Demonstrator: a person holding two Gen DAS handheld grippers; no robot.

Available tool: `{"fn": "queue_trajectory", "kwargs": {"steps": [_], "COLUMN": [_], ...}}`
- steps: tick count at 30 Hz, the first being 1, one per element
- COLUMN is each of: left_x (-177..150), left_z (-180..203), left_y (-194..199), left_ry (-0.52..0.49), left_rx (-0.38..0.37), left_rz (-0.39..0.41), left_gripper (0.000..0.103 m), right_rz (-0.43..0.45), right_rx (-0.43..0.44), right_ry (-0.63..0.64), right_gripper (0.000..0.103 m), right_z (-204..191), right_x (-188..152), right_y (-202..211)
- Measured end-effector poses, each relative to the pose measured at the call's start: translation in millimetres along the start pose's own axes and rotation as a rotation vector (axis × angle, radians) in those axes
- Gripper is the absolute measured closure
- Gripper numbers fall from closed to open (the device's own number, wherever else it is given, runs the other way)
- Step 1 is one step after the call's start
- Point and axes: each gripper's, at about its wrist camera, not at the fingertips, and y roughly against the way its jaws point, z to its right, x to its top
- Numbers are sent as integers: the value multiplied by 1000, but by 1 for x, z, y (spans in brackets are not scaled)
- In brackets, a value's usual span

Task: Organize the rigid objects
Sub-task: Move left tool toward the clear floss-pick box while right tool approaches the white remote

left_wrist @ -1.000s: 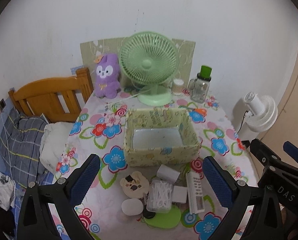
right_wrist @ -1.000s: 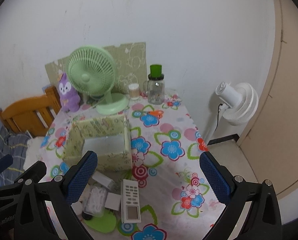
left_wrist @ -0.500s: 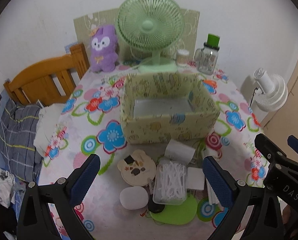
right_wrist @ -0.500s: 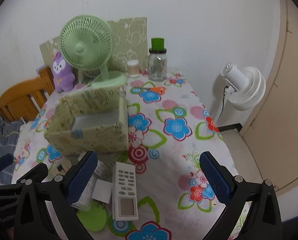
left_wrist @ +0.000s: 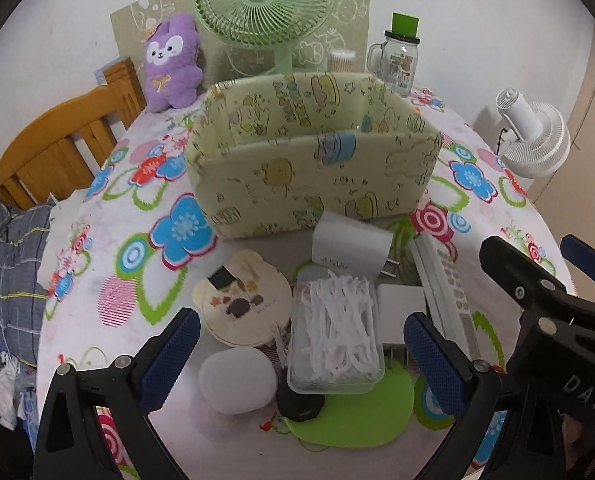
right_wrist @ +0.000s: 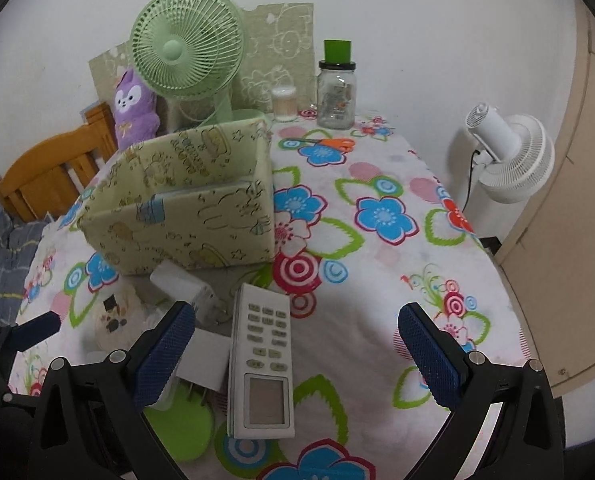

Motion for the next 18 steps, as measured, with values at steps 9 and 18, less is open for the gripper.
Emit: {"fn": "queue_trajectory", "kwargs": {"steps": [9,18], "left_x": [-8,-13], "left_z": [6,14], "left_y": [-21,-32], "left_ry": [-51,-115], "left_rx": [26,37], "left_rz": [-9,-29], "left_gripper": [3,21], "right_rz": [-16,-76], "right_rx": [-25,-32], "right_ry": [-5,-49], "right_gripper": [0,0], "right_z": [2,3], "right_x": [-15,-29], "right_y": [-17,-36]}}
